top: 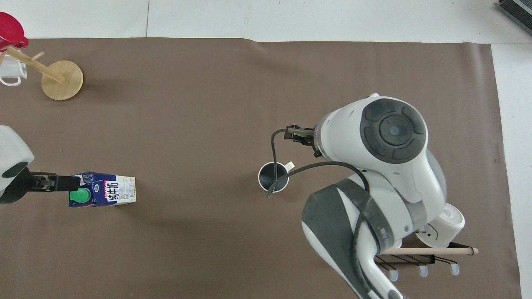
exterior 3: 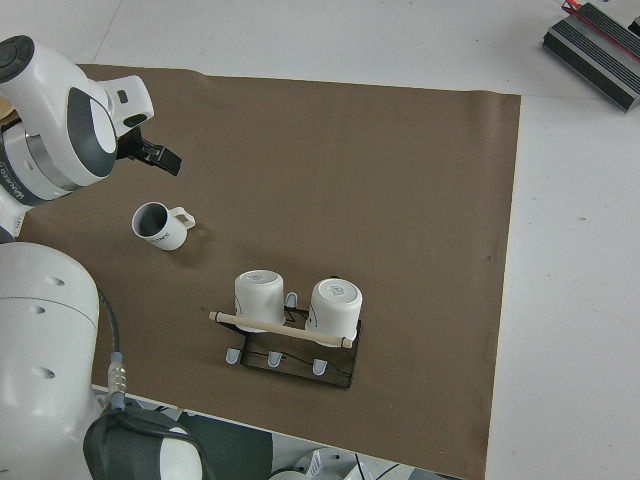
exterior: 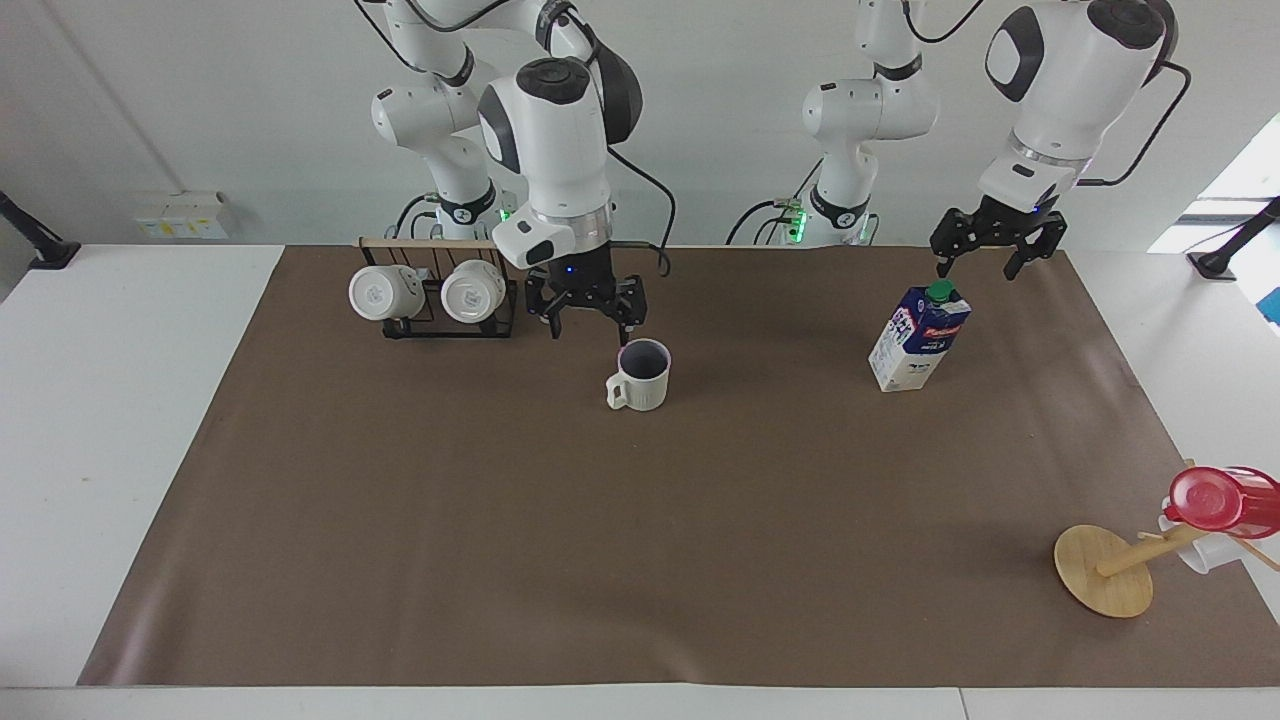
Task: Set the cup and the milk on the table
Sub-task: 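Carry the white mug to the table center and release it, then withdraw the right gripper while the left gripper grasps the milk carton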
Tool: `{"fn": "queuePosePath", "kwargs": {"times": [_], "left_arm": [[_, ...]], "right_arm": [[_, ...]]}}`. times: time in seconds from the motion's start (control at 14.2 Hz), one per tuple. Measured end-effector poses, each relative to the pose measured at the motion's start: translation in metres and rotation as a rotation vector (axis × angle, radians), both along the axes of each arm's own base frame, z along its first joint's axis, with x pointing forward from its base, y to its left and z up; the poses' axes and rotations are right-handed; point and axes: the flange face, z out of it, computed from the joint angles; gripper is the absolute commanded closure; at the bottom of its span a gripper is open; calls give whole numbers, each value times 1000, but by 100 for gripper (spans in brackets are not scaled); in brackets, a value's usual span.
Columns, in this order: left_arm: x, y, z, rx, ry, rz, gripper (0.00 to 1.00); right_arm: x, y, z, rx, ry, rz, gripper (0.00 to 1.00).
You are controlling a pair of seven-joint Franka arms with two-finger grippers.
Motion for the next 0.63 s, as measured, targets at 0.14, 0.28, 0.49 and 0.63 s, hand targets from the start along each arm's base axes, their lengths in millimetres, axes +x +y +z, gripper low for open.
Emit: {"fn": "queuePosePath", "kwargs": {"times": [0.14,0.28,0.49,0.63], "left_arm": [[-2,-1,0,0,-8,-2,0],[-2,-2,0,1,-9,-4,0],[-3,-4,-2,2,-5,-13,0],[-3,-5,-2,3,-5,-16,0]], "right_arm": [[7,-40,13,-15,8,10,0],[11,-84,30,-28,9,29,0],[12,-143,51,-42,9,39,0],[8,-176,63,-50,22,40,0]]}}
